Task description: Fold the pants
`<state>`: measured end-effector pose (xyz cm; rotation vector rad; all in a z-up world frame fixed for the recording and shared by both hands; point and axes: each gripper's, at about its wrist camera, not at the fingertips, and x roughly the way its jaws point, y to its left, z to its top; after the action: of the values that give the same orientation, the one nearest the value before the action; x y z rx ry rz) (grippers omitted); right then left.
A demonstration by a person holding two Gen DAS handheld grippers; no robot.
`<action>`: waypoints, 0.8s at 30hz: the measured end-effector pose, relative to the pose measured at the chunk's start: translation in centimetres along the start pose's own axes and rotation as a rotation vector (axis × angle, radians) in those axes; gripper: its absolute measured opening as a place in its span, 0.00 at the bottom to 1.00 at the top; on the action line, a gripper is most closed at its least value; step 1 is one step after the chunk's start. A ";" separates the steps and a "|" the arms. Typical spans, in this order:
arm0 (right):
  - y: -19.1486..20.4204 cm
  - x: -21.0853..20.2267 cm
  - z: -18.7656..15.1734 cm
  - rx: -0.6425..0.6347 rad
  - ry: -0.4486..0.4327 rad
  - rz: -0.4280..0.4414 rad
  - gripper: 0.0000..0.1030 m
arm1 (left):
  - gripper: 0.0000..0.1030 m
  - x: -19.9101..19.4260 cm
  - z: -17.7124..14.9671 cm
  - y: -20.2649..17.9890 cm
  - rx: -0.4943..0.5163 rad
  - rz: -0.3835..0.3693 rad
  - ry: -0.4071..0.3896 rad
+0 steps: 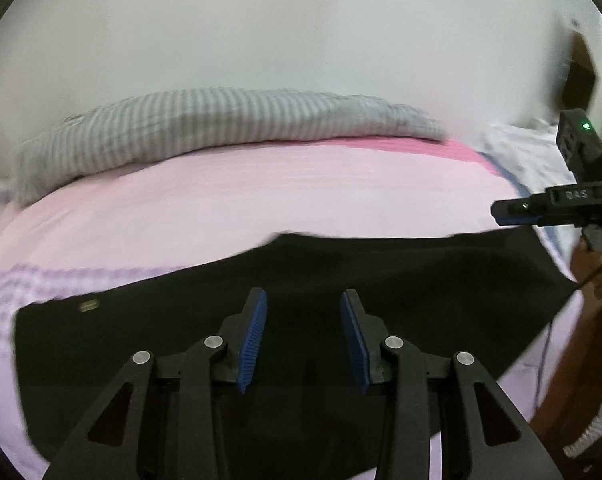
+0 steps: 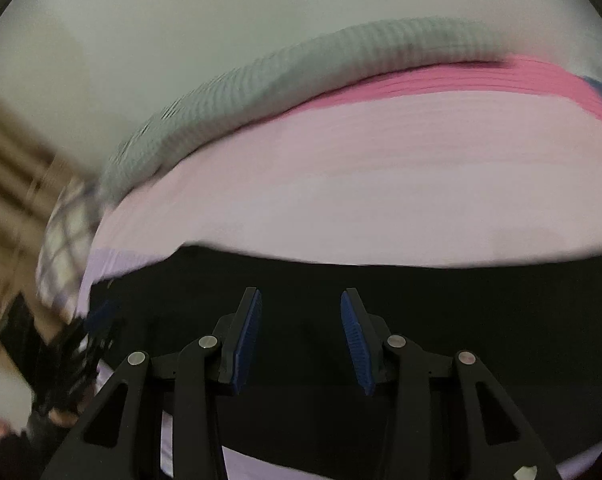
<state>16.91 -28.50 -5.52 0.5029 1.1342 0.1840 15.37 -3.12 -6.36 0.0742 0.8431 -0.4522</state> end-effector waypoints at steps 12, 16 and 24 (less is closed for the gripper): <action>11.6 14.0 3.3 -0.261 0.243 0.122 0.39 | 0.39 -1.3 -4.3 11.4 -0.147 0.191 0.049; 13.5 16.5 3.9 -0.309 0.276 0.129 0.39 | 0.39 -1.2 -5.1 12.9 -0.178 0.193 0.067; 14.8 17.9 4.7 -0.332 0.295 0.174 0.09 | 0.39 -0.8 -5.6 13.3 -0.160 0.176 0.063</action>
<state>30.31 -9.99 -11.65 0.2817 1.3145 0.6032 16.46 10.48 -10.97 0.0147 0.9230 -0.2171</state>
